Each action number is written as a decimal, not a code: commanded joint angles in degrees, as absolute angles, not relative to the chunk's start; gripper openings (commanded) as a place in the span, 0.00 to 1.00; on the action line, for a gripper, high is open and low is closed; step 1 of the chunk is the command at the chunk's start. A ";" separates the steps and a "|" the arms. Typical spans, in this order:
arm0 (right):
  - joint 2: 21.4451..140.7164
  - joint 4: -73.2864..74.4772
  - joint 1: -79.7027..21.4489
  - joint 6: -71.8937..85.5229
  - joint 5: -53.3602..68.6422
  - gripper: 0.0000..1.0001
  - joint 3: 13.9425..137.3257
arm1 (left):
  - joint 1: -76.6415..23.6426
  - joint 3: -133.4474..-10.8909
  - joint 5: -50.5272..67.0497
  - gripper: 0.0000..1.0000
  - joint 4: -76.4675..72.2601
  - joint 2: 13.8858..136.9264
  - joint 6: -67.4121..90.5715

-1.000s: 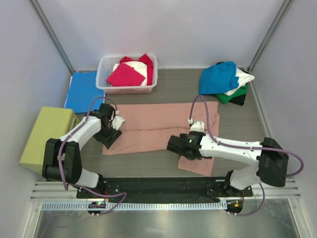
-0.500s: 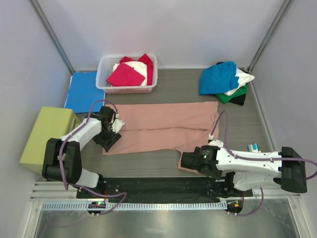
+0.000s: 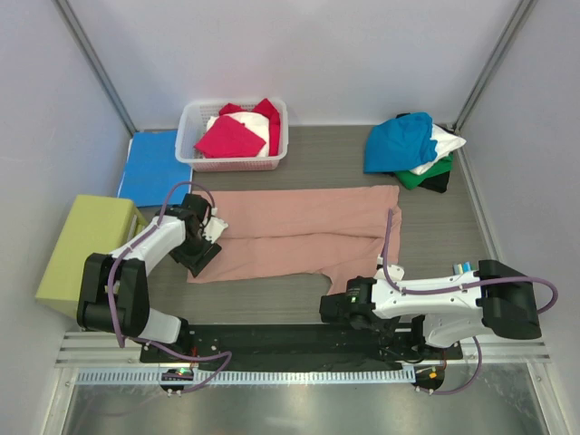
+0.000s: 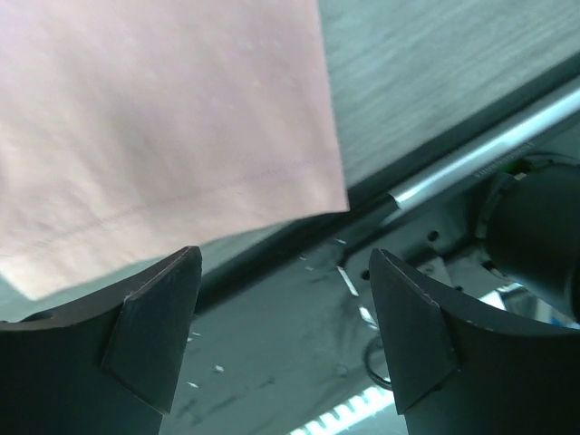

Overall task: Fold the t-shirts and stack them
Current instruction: Fold the tshirt

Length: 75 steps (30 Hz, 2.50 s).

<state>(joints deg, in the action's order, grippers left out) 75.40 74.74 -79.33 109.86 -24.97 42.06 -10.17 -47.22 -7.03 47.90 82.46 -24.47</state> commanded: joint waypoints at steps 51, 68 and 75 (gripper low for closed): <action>66.71 61.70 -73.04 128.67 -35.24 0.21 31.11 | -10.28 -46.68 -8.27 0.61 51.07 78.05 -26.90; 64.86 62.76 -73.04 127.79 -37.00 0.21 31.38 | -10.37 -44.64 -1.85 0.69 48.96 82.53 -23.38; 64.95 62.67 -73.04 127.62 -37.09 0.21 31.38 | -10.28 -44.39 -0.97 0.67 46.06 84.90 -22.85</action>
<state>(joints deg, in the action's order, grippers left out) 65.49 61.52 -72.71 112.75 -33.82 30.24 -10.17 -43.57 -3.01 48.99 83.72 -24.05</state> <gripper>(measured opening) 0.212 0.681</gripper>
